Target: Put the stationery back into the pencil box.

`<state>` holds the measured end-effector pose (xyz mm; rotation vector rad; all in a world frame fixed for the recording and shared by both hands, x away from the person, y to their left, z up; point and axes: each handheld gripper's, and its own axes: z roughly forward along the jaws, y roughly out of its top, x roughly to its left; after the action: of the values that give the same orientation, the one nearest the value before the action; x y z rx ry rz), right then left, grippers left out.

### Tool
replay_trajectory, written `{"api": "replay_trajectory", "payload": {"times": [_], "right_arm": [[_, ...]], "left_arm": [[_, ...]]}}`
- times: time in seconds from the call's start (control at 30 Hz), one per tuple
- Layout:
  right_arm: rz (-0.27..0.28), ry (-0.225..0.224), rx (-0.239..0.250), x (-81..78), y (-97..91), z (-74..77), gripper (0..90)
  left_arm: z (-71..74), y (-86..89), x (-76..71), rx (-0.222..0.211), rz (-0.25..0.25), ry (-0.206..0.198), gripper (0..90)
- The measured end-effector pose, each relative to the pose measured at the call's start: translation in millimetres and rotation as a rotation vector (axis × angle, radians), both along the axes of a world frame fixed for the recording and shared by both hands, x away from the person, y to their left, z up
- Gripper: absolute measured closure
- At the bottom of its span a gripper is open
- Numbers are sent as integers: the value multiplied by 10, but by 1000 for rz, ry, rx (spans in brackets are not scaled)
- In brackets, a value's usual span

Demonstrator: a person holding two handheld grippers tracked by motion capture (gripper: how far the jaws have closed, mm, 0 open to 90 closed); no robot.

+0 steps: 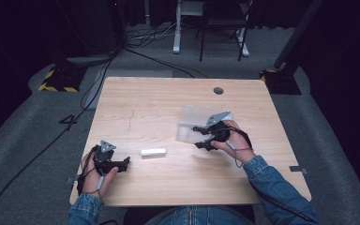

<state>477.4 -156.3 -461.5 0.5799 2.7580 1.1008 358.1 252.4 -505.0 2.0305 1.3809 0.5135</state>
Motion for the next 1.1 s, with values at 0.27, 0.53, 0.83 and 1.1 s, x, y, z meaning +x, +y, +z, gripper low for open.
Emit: {"api": "replay_trajectory", "payload": {"times": [0.27,0.53,0.83,1.1], "right_arm": [[27,-21,46,-70,197,166,328],[68,-34,63,-136,423,270,328],[118,-34,60,-187,699,288,327],[144,-35,52,-200,863,288,328]], "left_arm": [[-1,0,1,-4,1,0,85],[-1,0,0,-4,2,0,85],[-1,0,-13,-4,3,2,87],[0,8,-18,2,-1,-1,87]]}}
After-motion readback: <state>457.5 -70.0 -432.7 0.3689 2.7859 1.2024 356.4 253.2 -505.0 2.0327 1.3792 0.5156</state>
